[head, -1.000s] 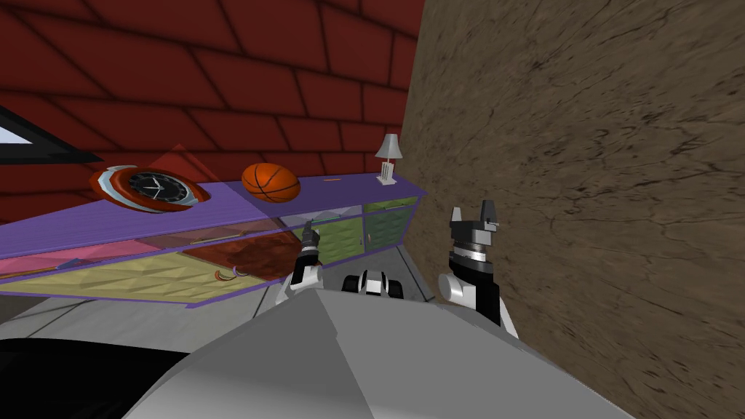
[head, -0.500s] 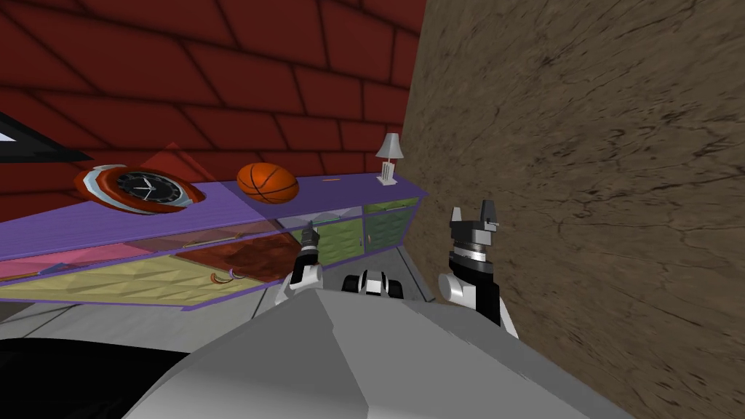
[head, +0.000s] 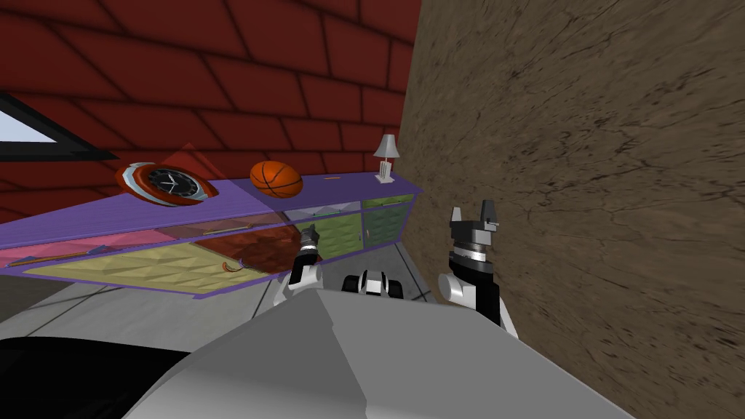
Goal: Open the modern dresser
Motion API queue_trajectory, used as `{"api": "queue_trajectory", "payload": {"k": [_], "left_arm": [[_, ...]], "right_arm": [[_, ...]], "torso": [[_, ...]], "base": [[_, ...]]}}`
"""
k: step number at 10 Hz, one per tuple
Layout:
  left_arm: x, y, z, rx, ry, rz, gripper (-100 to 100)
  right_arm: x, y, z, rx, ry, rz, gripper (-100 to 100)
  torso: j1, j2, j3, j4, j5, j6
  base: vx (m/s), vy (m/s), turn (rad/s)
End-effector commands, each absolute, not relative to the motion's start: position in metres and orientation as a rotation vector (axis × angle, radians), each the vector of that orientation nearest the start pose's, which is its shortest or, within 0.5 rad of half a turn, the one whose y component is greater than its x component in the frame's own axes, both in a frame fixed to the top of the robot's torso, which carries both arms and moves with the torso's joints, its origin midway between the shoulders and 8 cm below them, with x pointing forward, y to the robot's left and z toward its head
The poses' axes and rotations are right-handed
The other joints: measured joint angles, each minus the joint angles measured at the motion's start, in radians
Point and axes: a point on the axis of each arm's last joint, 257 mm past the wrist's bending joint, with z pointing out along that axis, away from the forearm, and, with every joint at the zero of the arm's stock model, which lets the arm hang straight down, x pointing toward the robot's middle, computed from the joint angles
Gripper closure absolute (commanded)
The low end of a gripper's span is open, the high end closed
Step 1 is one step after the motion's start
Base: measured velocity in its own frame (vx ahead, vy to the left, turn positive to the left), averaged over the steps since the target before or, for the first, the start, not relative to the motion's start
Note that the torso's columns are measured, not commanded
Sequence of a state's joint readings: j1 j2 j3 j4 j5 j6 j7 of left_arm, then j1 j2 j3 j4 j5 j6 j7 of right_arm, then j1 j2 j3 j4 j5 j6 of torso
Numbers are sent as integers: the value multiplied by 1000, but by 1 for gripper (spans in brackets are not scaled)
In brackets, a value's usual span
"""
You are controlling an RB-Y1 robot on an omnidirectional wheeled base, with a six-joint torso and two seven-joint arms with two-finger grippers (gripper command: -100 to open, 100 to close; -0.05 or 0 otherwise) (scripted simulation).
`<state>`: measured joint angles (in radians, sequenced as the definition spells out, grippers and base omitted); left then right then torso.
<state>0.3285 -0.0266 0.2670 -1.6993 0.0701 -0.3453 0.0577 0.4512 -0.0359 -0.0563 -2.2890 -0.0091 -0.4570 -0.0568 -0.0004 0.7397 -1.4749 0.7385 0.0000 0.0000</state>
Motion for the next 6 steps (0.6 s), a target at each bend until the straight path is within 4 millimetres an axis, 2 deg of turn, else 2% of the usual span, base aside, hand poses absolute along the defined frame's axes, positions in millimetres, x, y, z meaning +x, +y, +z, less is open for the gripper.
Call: {"api": "queue_trajectory", "payload": {"k": [1,6], "left_arm": [[408,416,-216,-1212,822,-1009,-100],[413,435,-200,-1120,905,-969,-100]], "right_arm": [[350,-291,38,644,608,1324,0],[350,-291,38,644,609,1324,0]], "torso": [[2,-6,-3,-1,0,0],[0,-1,-1,0,0,0]], "base": [[-18,-8,-2],[15,5,0]]}}
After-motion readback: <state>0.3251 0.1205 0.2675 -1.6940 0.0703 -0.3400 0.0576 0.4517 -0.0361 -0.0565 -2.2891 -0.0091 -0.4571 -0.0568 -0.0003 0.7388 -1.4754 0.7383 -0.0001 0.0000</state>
